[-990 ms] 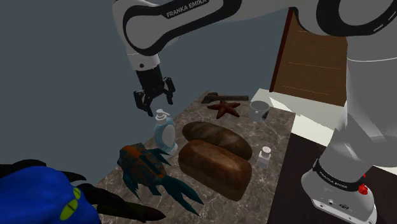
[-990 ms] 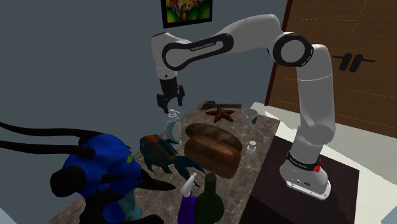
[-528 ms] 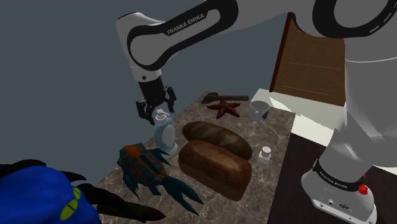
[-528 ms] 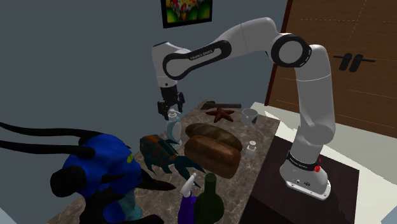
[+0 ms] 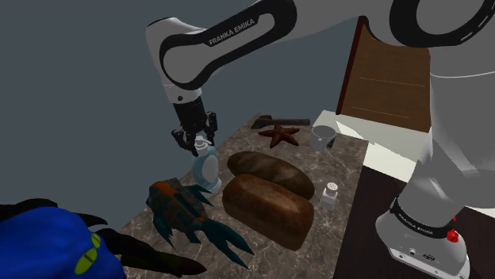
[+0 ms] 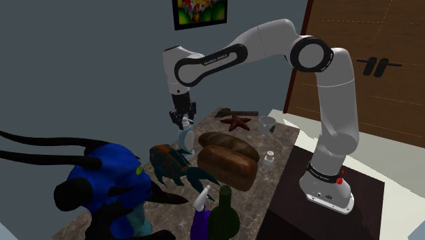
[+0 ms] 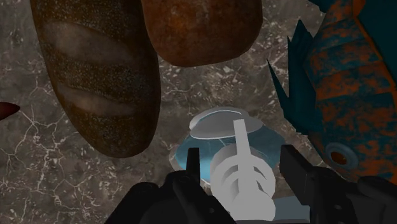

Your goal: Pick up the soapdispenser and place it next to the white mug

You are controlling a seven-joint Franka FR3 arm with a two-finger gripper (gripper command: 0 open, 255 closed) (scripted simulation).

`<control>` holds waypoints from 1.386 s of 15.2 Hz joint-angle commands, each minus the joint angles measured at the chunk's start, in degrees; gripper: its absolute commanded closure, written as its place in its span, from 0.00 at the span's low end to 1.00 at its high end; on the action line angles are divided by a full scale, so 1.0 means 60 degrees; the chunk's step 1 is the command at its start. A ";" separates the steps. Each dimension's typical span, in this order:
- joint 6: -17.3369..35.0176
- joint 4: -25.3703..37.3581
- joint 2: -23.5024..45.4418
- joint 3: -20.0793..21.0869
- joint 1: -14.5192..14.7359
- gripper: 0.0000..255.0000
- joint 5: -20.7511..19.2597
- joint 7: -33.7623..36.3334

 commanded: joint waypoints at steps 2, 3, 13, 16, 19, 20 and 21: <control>0.0000 0.0000 0.0000 0.0000 0.0000 1.00 0.0000 0.0000; 0.0000 0.0001 0.0001 0.0000 0.0001 1.00 0.0000 0.0001; -0.0467 0.0367 -0.0106 0.0019 0.0003 1.00 0.0037 -0.0010; -0.0827 0.0672 -0.0163 0.0031 0.0010 1.00 0.0057 -0.0013; -0.1195 0.1006 -0.0200 0.0041 0.0022 1.00 0.0072 -0.0013; -0.1320 0.1124 -0.0208 0.0045 0.0027 1.00 0.0075 -0.0012; -0.1446 0.1245 -0.0214 0.0048 0.0033 1.00 0.0077 -0.0011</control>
